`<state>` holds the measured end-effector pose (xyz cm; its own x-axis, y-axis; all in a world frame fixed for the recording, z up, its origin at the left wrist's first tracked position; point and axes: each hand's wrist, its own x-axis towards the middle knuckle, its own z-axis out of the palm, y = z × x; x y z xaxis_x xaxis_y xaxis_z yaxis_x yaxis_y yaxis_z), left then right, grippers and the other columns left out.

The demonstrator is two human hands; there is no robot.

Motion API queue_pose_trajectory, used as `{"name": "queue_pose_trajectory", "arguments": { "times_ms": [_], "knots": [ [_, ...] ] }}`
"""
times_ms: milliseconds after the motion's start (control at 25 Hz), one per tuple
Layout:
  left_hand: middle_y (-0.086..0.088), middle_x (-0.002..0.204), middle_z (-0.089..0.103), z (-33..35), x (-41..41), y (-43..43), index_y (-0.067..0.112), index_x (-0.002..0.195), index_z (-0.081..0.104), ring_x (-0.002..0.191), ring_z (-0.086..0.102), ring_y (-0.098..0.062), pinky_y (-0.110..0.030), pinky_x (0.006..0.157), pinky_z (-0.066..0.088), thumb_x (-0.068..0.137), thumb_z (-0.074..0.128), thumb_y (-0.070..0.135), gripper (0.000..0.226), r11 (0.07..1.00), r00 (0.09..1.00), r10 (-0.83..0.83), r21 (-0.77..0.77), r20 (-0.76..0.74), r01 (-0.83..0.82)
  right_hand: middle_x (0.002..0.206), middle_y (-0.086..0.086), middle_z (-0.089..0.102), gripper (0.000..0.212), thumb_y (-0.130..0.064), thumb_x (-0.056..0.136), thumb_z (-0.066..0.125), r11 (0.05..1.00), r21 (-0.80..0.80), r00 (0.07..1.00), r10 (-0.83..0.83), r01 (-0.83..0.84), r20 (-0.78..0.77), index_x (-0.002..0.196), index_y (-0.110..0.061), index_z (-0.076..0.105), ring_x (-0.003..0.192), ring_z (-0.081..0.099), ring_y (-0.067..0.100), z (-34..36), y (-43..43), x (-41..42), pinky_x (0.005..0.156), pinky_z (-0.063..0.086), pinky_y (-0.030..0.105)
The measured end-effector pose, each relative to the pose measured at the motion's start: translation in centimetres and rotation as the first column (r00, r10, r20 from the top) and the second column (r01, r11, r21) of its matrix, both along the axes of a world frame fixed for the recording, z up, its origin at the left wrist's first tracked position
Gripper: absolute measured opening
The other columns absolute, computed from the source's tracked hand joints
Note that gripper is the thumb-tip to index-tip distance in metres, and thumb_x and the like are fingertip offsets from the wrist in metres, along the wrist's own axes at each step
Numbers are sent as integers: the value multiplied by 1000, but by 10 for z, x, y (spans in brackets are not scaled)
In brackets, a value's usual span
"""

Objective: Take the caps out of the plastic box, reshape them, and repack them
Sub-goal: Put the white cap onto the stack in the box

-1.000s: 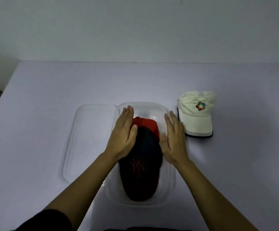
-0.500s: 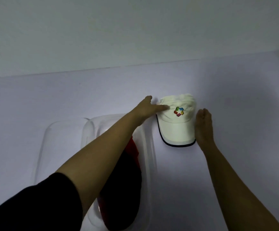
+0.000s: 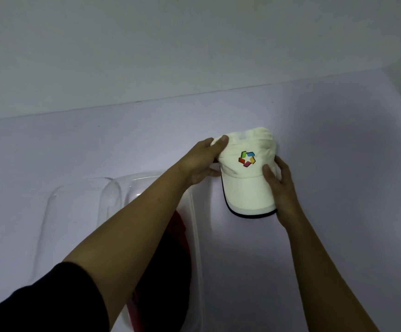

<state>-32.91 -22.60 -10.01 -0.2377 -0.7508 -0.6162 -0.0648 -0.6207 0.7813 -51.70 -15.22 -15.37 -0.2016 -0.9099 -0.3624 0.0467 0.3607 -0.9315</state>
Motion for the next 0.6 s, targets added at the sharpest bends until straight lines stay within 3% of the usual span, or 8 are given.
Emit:
{"name": "queue_pose_trajectory", "arguments": {
  "times_ms": [120,240,320,400,520,600],
  "knots": [
    [-5,114,63,23,3,6,11,122,54,105,59,-21,-45,87,51,94,50,41,42,999,999,-35,-21,3,35,137,3,54,67,-54,76,65,996,-29,965,93,-89,246,133,-26,45,119,57,24,11,7,4,95,49,48],
    [-1,115,61,48,16,16,15,119,53,109,56,-21,-47,84,51,91,53,43,39,998,999,-47,-50,6,47,139,14,51,53,-39,91,49,969,-199,904,214,-147,371,138,-17,42,127,50,35,31,14,18,101,42,55],
    [0,125,55,63,31,27,22,127,47,113,53,-25,-55,78,52,86,59,49,51,996,996,-88,-27,4,88,140,17,49,47,-33,96,45,963,-228,891,225,-142,394,139,-15,41,129,46,39,48,18,32,103,37,59],
    [-3,129,55,69,43,36,27,132,45,114,56,-32,-61,70,53,76,64,56,66,991,989,-126,42,-74,130,140,11,50,54,-43,91,53,975,-181,887,192,-125,419,139,-21,41,129,46,37,60,19,44,101,41,57],
    [-8,121,63,77,74,57,21,128,54,104,64,-32,-60,67,54,53,80,60,89,994,976,-98,24,-194,105,136,7,56,50,-35,91,51,956,-262,893,230,-133,387,138,-21,41,123,55,30,86,30,70,95,49,49],
    [-7,113,68,84,96,67,19,120,59,95,68,-28,-57,65,55,40,87,54,92,995,968,-93,-50,-234,84,135,6,57,53,-35,88,53,941,-296,909,262,-166,324,138,-21,41,120,57,27,102,36,87,95,50,47]
  ]
}}
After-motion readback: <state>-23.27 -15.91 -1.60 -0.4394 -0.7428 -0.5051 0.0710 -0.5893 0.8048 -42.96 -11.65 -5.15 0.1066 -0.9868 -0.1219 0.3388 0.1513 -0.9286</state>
